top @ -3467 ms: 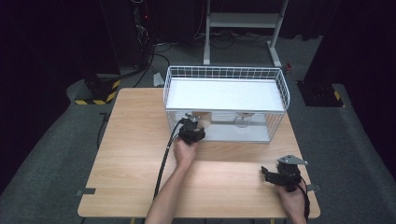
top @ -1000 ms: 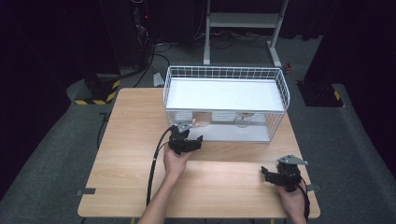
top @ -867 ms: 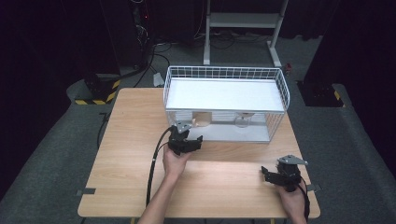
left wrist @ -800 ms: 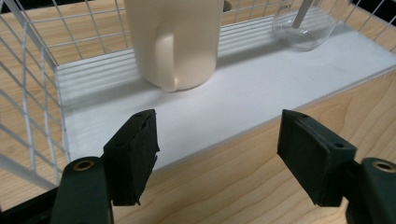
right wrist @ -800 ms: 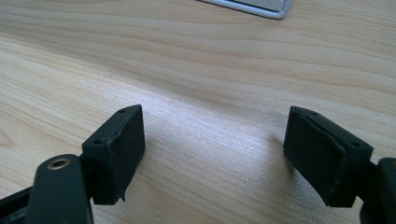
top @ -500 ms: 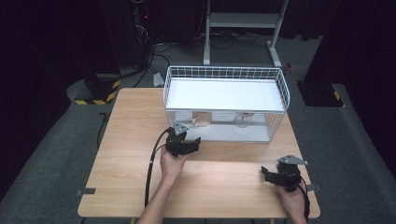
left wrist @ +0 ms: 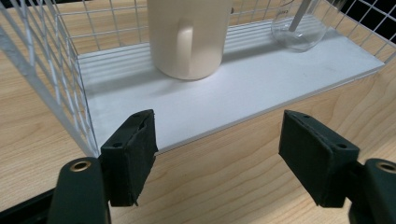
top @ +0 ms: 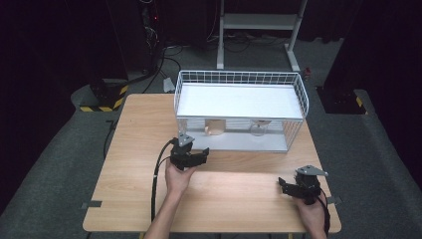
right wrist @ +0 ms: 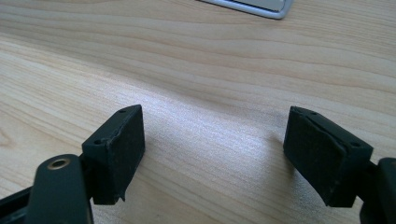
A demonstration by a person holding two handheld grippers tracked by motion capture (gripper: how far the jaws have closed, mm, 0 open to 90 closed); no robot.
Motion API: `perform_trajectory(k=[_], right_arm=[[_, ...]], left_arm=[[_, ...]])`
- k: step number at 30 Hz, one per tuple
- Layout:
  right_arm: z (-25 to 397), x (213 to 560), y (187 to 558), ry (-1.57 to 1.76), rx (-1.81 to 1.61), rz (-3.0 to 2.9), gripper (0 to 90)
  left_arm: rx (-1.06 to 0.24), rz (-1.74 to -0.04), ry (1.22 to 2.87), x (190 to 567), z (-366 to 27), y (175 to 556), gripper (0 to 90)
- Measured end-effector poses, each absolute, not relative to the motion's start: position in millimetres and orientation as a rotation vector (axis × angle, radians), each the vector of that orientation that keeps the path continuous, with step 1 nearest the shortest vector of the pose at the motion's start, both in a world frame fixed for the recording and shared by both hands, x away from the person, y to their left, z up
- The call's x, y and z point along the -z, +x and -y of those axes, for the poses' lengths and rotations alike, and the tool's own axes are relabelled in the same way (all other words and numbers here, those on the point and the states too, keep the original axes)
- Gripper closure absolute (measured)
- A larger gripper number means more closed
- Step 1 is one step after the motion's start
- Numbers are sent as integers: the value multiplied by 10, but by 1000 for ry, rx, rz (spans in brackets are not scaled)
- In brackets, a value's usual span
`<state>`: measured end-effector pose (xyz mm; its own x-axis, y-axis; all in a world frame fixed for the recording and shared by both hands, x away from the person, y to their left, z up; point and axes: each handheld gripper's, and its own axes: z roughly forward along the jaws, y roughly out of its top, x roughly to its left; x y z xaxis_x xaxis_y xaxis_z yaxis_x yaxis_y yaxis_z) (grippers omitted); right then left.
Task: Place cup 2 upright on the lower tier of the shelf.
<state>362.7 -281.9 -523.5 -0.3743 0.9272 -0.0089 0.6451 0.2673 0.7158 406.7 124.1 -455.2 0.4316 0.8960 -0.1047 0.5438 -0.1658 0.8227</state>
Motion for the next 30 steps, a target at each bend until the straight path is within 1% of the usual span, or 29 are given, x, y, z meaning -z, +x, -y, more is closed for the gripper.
perform_trajectory(k=[30], right_arm=[[2819,5235,3627,1421,-884,-2115,205]], left_arm=[[-519,-1223,1814,4451,-1350,3853,268]])
